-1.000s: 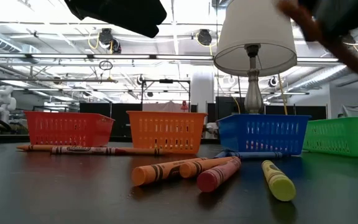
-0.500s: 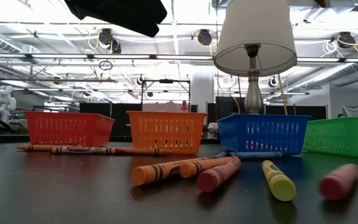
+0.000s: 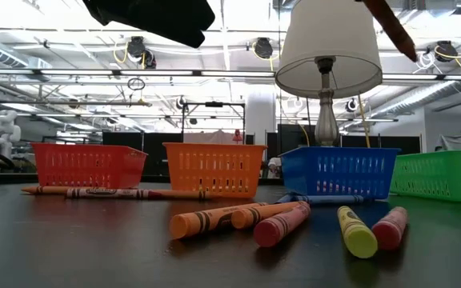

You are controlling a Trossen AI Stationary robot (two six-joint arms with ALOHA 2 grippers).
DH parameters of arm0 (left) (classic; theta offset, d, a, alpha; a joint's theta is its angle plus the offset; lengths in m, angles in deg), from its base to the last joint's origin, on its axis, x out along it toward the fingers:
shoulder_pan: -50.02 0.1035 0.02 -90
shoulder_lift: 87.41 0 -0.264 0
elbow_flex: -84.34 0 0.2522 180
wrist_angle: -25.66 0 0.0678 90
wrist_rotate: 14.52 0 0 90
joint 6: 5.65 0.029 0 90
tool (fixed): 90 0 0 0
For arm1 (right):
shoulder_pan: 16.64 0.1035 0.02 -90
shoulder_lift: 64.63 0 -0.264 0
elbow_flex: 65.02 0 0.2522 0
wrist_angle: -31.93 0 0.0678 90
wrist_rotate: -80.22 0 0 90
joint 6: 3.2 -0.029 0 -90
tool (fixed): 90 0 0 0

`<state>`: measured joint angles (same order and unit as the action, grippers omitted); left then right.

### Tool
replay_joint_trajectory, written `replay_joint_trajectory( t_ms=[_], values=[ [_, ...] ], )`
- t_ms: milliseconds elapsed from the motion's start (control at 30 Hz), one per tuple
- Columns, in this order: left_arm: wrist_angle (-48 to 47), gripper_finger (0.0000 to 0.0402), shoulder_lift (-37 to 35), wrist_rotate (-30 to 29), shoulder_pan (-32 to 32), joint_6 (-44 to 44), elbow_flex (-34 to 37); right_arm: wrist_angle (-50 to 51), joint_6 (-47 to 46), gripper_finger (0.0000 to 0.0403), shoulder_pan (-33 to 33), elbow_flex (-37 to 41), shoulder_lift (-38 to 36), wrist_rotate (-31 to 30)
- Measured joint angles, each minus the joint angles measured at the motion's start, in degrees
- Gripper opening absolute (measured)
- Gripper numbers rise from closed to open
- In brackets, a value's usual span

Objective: Sort crayons
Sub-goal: Put the orange crayon into the green bin

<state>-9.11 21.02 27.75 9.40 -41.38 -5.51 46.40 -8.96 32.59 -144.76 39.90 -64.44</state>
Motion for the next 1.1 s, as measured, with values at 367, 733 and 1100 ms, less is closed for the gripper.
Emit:
replay_joint_trajectory(
  t_ms=[367, 733, 1100],
  values=[
    [0.0, 0.0196, 0.0, 0.0, 0.3, 0.0, 0.0, -0.7, 19.8, 0.0004, 0.0, 0.0, 0.0, -0.8],
    [-0.2, 0.0196, 0.0, 0.0, 0.4, 0.1, 0.0, -3.1, 39.0, 0.0004, 0.0, 0.0, 0.0, -0.8],
    [-0.3, 0.0196, 0.0, 0.0, 0.4, 0.1, 0.0, -3.1, 35.5, 0.0004, 0.0, 0.0, 0.0, -0.6]
  ],
)
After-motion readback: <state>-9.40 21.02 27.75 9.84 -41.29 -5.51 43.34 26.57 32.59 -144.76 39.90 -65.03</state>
